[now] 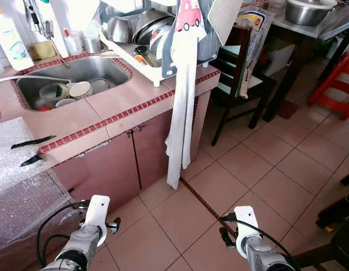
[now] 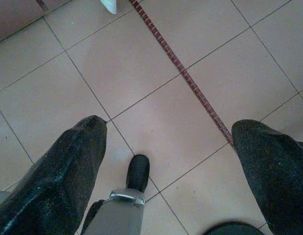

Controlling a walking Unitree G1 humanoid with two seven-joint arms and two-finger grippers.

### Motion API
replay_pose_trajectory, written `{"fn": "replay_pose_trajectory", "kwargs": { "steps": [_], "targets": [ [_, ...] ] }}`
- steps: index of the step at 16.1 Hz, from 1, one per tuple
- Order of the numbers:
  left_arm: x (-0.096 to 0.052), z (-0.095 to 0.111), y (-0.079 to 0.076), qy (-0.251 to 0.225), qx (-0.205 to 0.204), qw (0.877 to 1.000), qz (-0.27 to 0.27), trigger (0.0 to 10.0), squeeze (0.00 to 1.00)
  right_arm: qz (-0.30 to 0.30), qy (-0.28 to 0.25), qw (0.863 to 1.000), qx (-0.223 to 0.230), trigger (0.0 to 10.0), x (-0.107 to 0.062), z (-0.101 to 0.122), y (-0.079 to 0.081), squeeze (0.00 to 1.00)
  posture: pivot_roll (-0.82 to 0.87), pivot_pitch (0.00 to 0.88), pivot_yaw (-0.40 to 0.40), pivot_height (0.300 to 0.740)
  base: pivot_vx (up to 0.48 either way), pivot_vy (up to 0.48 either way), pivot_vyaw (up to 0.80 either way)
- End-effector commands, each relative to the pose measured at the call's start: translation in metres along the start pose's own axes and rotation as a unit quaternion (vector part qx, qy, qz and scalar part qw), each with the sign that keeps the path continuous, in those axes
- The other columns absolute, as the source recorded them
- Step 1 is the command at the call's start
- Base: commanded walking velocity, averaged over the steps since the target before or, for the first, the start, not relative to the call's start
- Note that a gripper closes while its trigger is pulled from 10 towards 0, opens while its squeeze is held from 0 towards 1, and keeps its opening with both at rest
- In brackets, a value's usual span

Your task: Kitchen organization

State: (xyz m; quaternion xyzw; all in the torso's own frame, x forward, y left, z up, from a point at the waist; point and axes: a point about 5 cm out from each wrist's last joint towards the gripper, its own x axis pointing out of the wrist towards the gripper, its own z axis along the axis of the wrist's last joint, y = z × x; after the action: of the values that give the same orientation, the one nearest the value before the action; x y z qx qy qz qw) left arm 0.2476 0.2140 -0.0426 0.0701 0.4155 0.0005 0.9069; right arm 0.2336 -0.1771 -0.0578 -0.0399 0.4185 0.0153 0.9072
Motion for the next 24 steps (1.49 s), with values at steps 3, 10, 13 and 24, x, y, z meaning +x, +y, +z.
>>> {"fn": "replay_pose_trajectory", "kwargs": {
  "steps": [3,10,13,24],
  "targets": [
    [-0.001,-0.012,-0.005,0.022,0.01,1.0,-0.007,10.0,0.0,0.002,0.002,1.0,0.005,10.0,0.0,-0.002,0.0,0.0,-0.05,0.03,0.012,0.74,0.0,0.09,0.0],
    [0.0,-0.009,-0.007,0.019,0.015,1.0,-0.018,10.0,0.0,0.0,0.019,1.0,0.002,10.0,-0.003,-0.017,0.002,0.0,-0.05,0.036,0.025,0.74,0.0,0.378,0.0],
    [0.0,-0.008,-0.007,0.017,0.026,0.999,-0.019,10.0,0.0,0.0,0.018,1.0,0.003,10.0,-0.002,-0.016,0.003,0.0,-0.04,0.037,0.028,0.74,0.0,0.12,0.0],
    [0.0,-0.006,-0.012,0.011,0.039,0.998,-0.04,10.0,0.0,-0.004,0.022,1.0,0.003,10.0,-0.003,-0.018,0.003,0.0,-0.05,0.041,0.032,0.74,0.0,-0.057,0.0]
  ]
}}
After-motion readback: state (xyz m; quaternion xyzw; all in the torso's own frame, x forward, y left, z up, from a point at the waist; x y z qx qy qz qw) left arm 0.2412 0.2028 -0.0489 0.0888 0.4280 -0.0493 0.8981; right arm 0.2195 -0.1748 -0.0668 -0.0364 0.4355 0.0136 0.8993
